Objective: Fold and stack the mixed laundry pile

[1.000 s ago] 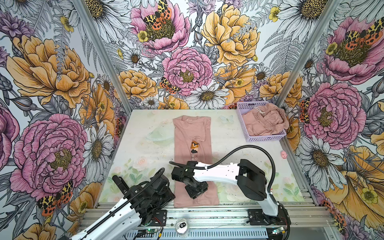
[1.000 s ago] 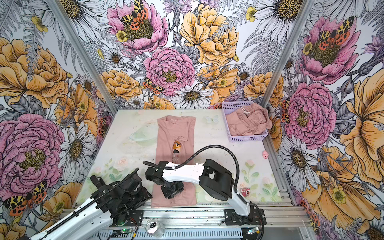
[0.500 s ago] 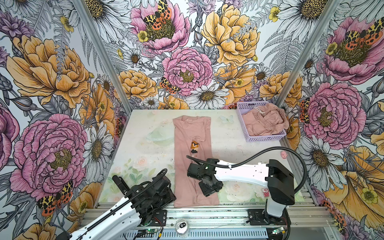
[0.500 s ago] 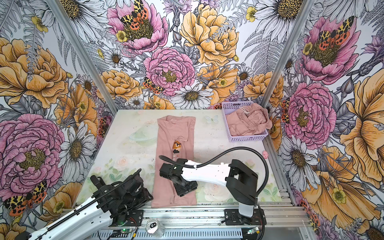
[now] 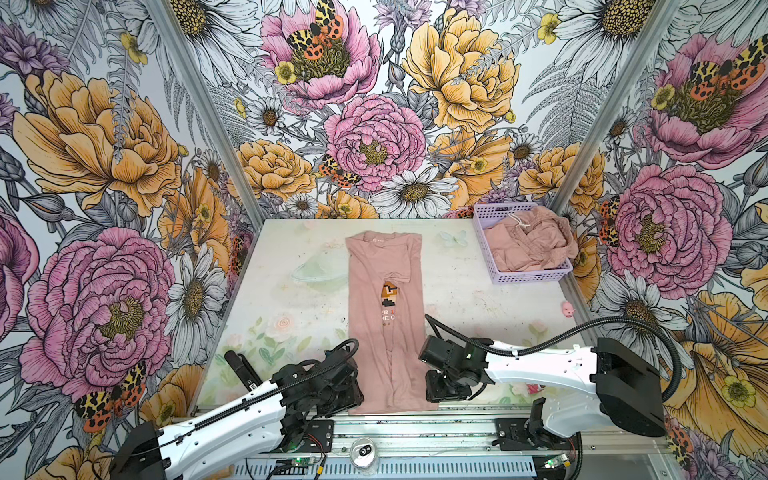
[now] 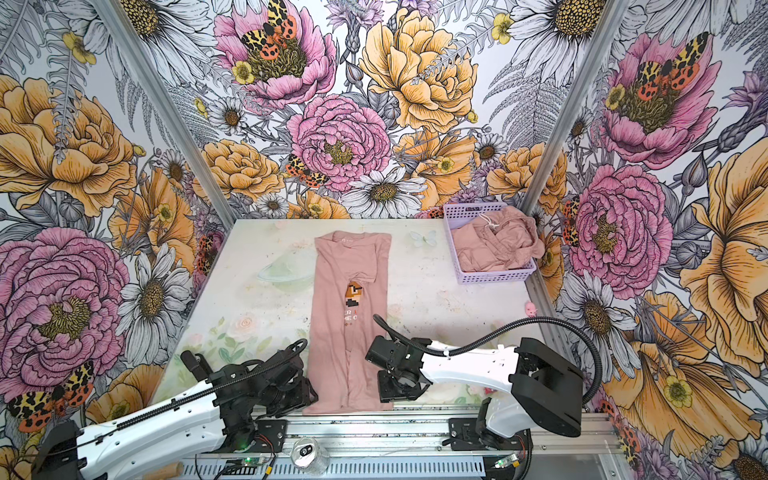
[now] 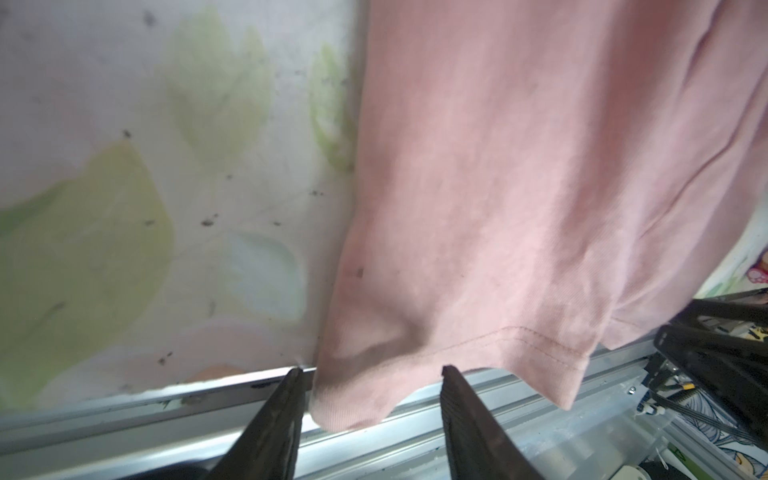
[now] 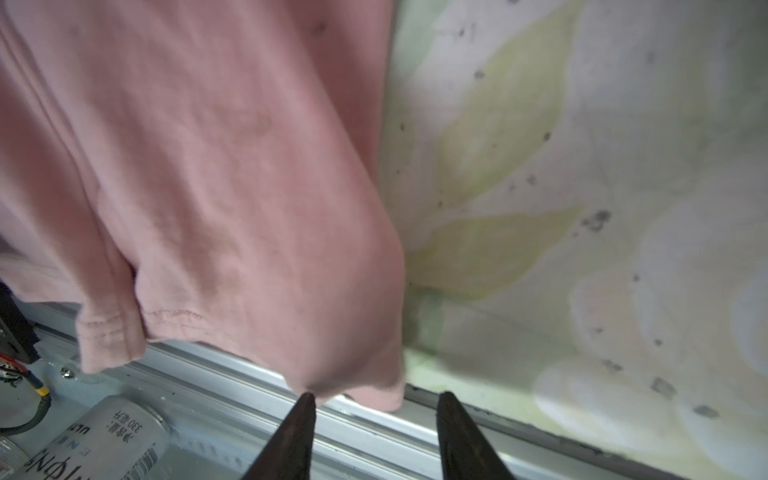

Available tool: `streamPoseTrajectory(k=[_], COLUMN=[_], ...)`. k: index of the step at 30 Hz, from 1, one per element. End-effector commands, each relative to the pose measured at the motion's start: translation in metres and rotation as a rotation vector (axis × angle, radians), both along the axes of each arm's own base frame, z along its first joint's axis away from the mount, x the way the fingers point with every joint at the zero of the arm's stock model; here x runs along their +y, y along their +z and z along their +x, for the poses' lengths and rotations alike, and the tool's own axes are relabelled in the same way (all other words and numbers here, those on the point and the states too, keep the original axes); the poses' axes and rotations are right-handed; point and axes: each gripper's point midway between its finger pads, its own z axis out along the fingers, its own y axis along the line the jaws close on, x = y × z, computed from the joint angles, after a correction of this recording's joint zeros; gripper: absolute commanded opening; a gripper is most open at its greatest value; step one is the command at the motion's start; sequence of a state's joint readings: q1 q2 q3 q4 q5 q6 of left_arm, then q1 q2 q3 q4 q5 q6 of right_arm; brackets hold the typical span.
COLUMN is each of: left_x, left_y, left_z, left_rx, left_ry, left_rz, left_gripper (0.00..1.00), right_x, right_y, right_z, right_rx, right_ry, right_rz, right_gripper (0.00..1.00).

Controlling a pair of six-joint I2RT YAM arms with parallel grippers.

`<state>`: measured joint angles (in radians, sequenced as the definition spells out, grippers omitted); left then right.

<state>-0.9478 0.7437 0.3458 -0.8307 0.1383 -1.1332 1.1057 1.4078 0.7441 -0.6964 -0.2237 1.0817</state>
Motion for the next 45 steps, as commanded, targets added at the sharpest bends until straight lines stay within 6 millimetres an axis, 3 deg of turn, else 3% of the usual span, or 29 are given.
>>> streamPoseTrajectory(k=[1,10,21,24,27,31,37,40,45], left_x=[-0.007,0.001,0.007,0.009,0.008,0.003,-0.001,-0.003,-0.005], left_y=[0.003,-0.013,-0.025,-0.026,-0.024,-0.022,-0.017,-0.013,0.007], left_z=[0.009,-0.002,-0.012,-0.010,-0.006,-0.004,-0.004,-0.004,0.004], left_rx=[-0.063,-0.037,-0.003,-0.013,-0.034,-0.045,-0.048,-0.049,-0.075], left_ry=[-0.031,-0.036,-0.027,-0.013,-0.002,-0.002,-0.024,-0.025,-0.009], left_rz=[-0.007,0.051,0.085,0.100,0.100,0.077,0.057,0.042,0.025], left_gripper=[0.53,0.49,0.42,0.36,0.32,0.17,0.01,0.00,0.00], right_x=[0.016,0.019,0.015,0.014,0.014,0.017,0.021,0.023,0.026], right_y=[0.008,-0.001,-0.014,-0.014,-0.014,-0.014,-0.012,-0.008,0.013], right_z=[0.007,0.007,0.005,0.005,0.005,0.006,0.008,0.009,0.012], right_rx=[-0.019,-0.012,0.001,-0.001,0.000,0.005,0.002,-0.006,-0.021], right_ry=[-0.053,-0.053,-0.049,-0.047,-0.047,-0.050,-0.056,-0.065,-0.089], right_rz=[0.114,0.136,0.100,0.099,0.102,0.100,0.109,0.119,0.172], right_gripper=[0.49,0.47,0.35,0.34,0.33,0.29,0.10,0.00,0.00])
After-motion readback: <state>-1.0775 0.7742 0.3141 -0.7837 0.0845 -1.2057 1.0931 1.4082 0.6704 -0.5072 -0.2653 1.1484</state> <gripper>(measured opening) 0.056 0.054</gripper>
